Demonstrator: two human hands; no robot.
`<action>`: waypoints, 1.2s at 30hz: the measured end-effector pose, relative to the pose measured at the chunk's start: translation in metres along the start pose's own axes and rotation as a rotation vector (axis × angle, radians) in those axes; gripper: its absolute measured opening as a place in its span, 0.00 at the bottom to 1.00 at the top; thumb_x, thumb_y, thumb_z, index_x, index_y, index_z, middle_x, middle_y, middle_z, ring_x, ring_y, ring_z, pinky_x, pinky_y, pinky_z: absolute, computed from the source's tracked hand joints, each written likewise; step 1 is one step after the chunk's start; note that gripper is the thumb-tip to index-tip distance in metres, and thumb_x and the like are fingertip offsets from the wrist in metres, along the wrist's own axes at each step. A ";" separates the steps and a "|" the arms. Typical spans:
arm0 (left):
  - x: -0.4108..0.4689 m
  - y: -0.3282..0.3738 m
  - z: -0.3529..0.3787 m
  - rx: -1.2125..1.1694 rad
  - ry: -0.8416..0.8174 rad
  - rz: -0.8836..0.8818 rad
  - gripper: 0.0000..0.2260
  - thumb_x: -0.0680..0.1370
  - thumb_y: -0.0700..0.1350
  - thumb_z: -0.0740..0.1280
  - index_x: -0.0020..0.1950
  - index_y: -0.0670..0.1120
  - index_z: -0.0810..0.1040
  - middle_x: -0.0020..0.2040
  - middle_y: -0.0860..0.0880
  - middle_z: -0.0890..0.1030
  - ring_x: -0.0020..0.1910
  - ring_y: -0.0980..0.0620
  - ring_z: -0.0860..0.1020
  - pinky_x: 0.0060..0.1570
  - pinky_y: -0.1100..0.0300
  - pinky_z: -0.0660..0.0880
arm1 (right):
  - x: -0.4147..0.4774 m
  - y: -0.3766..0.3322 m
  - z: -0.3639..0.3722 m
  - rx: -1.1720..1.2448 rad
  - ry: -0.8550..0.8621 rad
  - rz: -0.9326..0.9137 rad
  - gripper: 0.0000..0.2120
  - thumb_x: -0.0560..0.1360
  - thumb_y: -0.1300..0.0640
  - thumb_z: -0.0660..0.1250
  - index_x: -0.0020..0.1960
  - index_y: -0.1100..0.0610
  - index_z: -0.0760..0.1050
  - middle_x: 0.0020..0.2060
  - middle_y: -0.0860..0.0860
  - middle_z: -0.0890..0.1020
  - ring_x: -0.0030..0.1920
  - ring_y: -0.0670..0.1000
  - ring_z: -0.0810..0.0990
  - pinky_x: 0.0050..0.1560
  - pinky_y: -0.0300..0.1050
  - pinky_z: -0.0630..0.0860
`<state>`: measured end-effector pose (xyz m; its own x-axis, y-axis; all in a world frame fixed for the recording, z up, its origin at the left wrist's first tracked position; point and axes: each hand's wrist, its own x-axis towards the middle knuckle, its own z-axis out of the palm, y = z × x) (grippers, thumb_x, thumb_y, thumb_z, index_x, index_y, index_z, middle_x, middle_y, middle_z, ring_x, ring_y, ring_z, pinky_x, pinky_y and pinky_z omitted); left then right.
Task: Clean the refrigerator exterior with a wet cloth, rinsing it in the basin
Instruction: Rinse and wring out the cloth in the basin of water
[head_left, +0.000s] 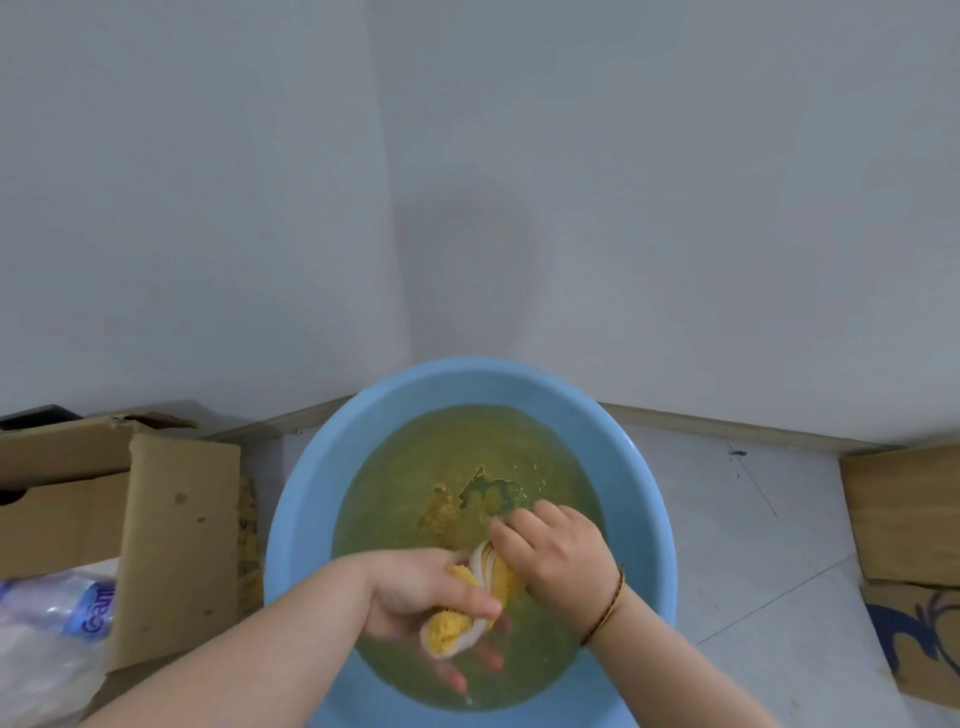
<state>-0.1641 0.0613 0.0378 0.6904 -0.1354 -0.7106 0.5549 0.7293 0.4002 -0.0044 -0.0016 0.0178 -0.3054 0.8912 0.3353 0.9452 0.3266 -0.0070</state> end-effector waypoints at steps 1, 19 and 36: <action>0.004 -0.001 0.003 0.141 0.046 -0.069 0.12 0.72 0.41 0.70 0.52 0.45 0.70 0.42 0.48 0.80 0.40 0.51 0.81 0.30 0.60 0.78 | -0.002 0.002 0.000 -0.006 -0.069 -0.070 0.07 0.69 0.63 0.56 0.44 0.55 0.70 0.25 0.45 0.74 0.23 0.46 0.70 0.23 0.35 0.62; 0.019 0.034 0.001 2.006 0.724 0.733 0.03 0.63 0.42 0.69 0.31 0.50 0.77 0.24 0.52 0.73 0.17 0.55 0.70 0.18 0.71 0.54 | 0.007 -0.054 -0.019 0.878 -0.256 1.393 0.11 0.68 0.62 0.63 0.31 0.52 0.66 0.26 0.46 0.72 0.28 0.45 0.68 0.26 0.33 0.62; -0.011 0.037 0.002 1.483 1.103 0.694 0.31 0.57 0.44 0.75 0.59 0.52 0.72 0.53 0.52 0.80 0.45 0.54 0.81 0.34 0.66 0.75 | 0.036 -0.051 -0.030 0.963 -0.235 1.403 0.13 0.68 0.67 0.63 0.30 0.54 0.64 0.25 0.47 0.70 0.26 0.46 0.66 0.24 0.34 0.61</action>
<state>-0.1504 0.0887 0.0617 0.7075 0.7067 -0.0007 0.6510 -0.6513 0.3899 -0.0603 0.0050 0.0582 0.5386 0.6335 -0.5555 0.1060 -0.7051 -0.7012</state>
